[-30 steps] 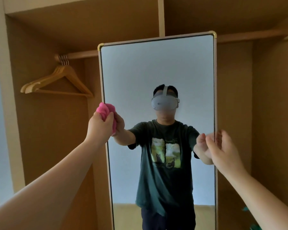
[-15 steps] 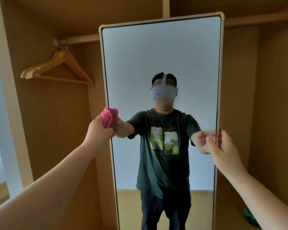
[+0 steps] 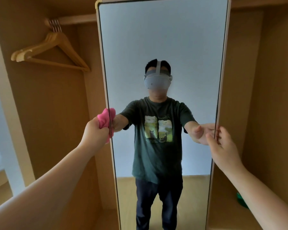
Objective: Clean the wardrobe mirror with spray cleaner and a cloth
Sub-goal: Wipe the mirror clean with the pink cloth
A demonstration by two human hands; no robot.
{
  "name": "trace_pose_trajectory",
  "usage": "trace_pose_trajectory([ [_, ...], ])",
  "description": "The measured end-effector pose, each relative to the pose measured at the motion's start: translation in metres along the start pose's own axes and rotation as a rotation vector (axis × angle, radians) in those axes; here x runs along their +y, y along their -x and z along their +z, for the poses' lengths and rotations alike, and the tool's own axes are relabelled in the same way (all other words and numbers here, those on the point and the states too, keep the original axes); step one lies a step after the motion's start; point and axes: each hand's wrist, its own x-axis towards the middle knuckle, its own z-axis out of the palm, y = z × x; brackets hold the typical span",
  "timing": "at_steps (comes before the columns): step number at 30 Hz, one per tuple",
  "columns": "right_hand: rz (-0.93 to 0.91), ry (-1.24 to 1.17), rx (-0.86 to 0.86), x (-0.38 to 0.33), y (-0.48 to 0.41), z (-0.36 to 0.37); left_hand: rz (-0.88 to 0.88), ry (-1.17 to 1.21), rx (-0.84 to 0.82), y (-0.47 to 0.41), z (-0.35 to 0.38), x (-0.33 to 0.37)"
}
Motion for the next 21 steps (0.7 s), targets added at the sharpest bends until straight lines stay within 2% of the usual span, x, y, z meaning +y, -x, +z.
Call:
trace_pose_trajectory([
  [10,0.057,-0.046,-0.055,0.003,0.018,0.003,-0.067,-0.034,0.028,0.016,0.009,-0.026],
  [21,0.238,-0.016,-0.141,0.047,0.045,0.004,-0.136,0.030,-0.035,0.041,0.023,-0.049],
])
